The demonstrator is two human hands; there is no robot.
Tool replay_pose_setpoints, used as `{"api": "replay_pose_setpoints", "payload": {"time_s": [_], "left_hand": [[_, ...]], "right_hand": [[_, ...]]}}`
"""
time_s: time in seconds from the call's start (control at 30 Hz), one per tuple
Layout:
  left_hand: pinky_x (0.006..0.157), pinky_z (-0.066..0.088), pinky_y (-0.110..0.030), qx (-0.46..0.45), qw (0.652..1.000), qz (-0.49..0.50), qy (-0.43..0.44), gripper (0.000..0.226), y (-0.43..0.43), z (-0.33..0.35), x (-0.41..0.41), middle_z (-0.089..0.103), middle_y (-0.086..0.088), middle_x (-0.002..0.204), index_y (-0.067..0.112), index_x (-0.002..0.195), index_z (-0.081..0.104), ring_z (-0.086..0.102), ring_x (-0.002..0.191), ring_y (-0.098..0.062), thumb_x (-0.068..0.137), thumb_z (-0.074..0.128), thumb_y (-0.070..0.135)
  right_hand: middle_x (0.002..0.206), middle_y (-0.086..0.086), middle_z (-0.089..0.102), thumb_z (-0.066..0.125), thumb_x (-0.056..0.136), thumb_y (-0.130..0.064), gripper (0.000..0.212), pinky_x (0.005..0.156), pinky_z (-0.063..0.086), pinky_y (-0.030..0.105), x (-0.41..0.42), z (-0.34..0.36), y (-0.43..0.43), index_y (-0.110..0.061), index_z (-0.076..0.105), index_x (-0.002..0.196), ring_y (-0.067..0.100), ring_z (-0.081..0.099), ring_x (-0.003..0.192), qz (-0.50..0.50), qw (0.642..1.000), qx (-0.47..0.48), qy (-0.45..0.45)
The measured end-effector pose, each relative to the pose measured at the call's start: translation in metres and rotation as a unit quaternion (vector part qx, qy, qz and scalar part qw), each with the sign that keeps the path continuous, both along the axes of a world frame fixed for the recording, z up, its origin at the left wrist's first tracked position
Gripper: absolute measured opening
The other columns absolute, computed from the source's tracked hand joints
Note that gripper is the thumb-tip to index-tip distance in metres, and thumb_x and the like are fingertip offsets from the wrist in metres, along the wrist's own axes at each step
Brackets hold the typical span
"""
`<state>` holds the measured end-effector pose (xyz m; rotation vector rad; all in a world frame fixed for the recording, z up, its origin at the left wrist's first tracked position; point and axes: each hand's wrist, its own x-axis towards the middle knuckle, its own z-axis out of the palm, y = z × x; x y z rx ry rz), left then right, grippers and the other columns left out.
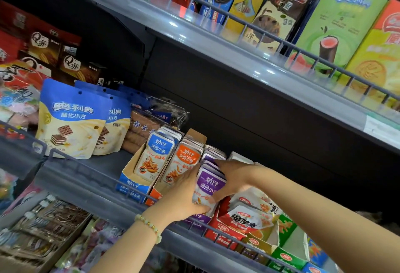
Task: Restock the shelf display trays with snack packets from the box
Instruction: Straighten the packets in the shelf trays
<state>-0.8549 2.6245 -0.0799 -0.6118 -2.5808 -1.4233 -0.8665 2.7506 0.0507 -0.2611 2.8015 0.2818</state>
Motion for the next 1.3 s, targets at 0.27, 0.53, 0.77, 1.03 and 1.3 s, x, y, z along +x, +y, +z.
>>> {"api": "replay_pose_setpoints", "payload": {"time_s": [0.27, 0.53, 0.77, 1.03, 1.3], "left_hand": [[0.094, 0.048, -0.027, 0.012, 1.000, -0.015, -0.014, 0.089, 0.006, 0.005, 0.000, 0.048, 0.011, 0.135, 0.034, 0.141, 0.025, 0.052, 0.120, -0.010, 0.072, 0.080, 0.038], [0.109, 0.038, -0.032, -0.033, 0.999, 0.023, 0.011, 0.093, -0.033, 0.004, 0.017, 0.031, 0.017, 0.148, 0.034, 0.149, 0.014, 0.032, 0.137, -0.007, 0.077, 0.070, 0.052], [0.107, 0.031, -0.026, -0.118, 0.973, 0.134, 0.146, 0.041, -0.081, 0.003, 0.028, 0.049, 0.020, 0.133, 0.039, 0.124, 0.055, 0.038, 0.126, 0.001, 0.087, 0.050, 0.056], [0.103, 0.033, -0.033, -0.138, 0.967, 0.170, 0.134, 0.040, -0.089, -0.020, 0.028, 0.062, 0.014, 0.115, 0.032, 0.099, 0.068, 0.052, 0.112, -0.009, 0.086, 0.041, 0.058], [0.099, 0.025, -0.023, -0.139, 0.963, 0.175, 0.149, 0.032, -0.088, -0.021, 0.031, 0.066, 0.015, 0.101, 0.030, 0.101, 0.066, 0.056, 0.099, -0.002, 0.091, 0.047, 0.054]], "right_hand": [[0.138, 0.002, 0.051, 0.075, 0.076, -0.049, 0.089, 0.098, 0.049, 0.036, 0.015, -0.006, 0.001, -0.023, 0.026, 0.146, 0.020, 0.052, 0.120, 0.046, 0.998, 0.001, 0.053], [0.146, 0.001, 0.045, 0.065, 0.083, -0.054, 0.085, 0.105, 0.042, 0.036, 0.015, 0.006, -0.002, -0.022, 0.022, 0.149, 0.021, 0.049, 0.127, 0.026, 0.999, -0.045, -0.009], [0.134, 0.000, 0.054, 0.068, 0.083, -0.045, 0.072, 0.093, 0.052, 0.037, -0.011, -0.001, -0.036, -0.027, 0.034, 0.144, 0.019, 0.060, 0.112, 0.009, 0.971, -0.232, 0.055], [0.127, 0.004, 0.059, 0.070, 0.085, -0.035, 0.056, 0.087, 0.052, 0.031, -0.047, -0.032, -0.076, -0.018, 0.047, 0.133, 0.020, 0.060, 0.110, 0.007, 0.983, -0.082, 0.166], [0.108, 0.004, 0.067, 0.065, 0.089, -0.023, 0.025, 0.076, 0.054, 0.029, -0.050, -0.050, -0.080, -0.017, 0.061, 0.114, 0.020, 0.066, 0.094, 0.003, 0.955, 0.009, 0.295]]}}
